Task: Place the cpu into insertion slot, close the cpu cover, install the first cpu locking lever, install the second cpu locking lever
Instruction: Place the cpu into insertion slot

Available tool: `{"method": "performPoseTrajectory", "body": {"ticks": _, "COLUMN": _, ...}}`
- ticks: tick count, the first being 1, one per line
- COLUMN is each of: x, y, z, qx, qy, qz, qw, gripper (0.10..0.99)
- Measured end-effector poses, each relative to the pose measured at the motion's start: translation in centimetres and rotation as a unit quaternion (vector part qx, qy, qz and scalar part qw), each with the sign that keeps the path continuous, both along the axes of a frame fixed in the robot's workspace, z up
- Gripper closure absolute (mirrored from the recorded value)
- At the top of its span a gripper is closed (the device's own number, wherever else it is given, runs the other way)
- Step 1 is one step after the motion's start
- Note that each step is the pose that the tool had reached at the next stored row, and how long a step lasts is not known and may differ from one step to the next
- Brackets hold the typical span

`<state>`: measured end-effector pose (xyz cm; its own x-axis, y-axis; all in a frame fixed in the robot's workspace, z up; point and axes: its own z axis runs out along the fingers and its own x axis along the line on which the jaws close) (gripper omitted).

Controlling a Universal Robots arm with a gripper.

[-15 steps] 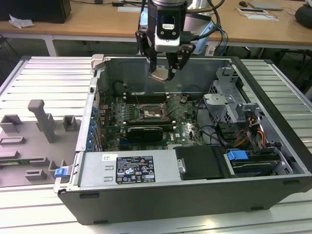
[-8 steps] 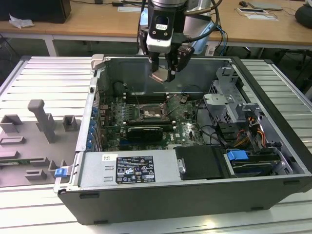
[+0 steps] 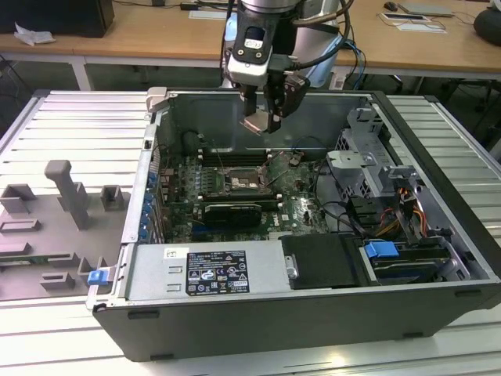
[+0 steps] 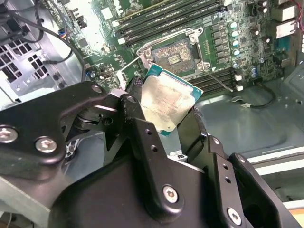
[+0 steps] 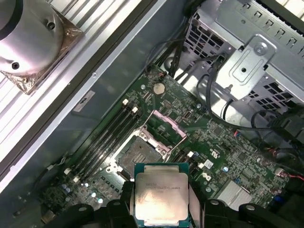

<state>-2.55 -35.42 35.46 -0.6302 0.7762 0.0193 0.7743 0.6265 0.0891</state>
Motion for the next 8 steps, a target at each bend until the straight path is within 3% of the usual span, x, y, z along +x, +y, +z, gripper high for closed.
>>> {"method": "performPoseTrajectory", "body": {"ticks": 5, "x": -0.01, "y": 0.00, "z": -0.32, "qx": -0.0007, "qy": -0.0002, "qz": -0.005, "qw": 1.0000, "gripper": 0.545}}
{"method": "performPoseTrajectory", "body": {"ticks": 8, "x": -0.01, "y": 0.00, "z": -0.44, "qx": -0.0016, "qy": -0.0002, "qz": -0.032, "qw": 0.9995, "gripper": 0.545}}
